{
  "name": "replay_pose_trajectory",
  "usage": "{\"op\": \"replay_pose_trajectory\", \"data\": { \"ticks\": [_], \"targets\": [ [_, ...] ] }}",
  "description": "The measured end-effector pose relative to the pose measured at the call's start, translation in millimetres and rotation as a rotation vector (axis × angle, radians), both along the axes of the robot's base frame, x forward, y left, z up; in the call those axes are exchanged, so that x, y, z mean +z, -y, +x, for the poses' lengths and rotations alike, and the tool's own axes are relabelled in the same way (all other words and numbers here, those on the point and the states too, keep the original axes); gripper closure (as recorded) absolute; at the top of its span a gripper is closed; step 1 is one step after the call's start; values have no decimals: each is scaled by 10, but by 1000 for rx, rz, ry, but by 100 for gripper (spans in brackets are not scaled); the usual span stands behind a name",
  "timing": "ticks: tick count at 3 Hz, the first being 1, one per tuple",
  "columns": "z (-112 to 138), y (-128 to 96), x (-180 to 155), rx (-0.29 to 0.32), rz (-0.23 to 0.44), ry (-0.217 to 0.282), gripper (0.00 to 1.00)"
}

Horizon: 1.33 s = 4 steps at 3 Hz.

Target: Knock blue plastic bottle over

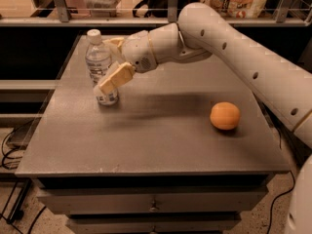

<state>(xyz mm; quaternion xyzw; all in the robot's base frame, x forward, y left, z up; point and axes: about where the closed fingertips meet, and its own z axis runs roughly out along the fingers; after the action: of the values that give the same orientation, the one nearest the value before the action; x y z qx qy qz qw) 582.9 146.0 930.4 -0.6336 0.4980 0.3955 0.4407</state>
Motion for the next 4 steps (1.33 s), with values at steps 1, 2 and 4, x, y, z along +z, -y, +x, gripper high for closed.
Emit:
{"op": "replay_pose_trajectory", "data": {
  "ticks": [1,2,4],
  "targets": [
    [-22,-158,15,29,11,-7,41],
    [-7,-135,53,14,-13,8,64],
    [155,432,147,-107,-228,110,100]
  ]
}}
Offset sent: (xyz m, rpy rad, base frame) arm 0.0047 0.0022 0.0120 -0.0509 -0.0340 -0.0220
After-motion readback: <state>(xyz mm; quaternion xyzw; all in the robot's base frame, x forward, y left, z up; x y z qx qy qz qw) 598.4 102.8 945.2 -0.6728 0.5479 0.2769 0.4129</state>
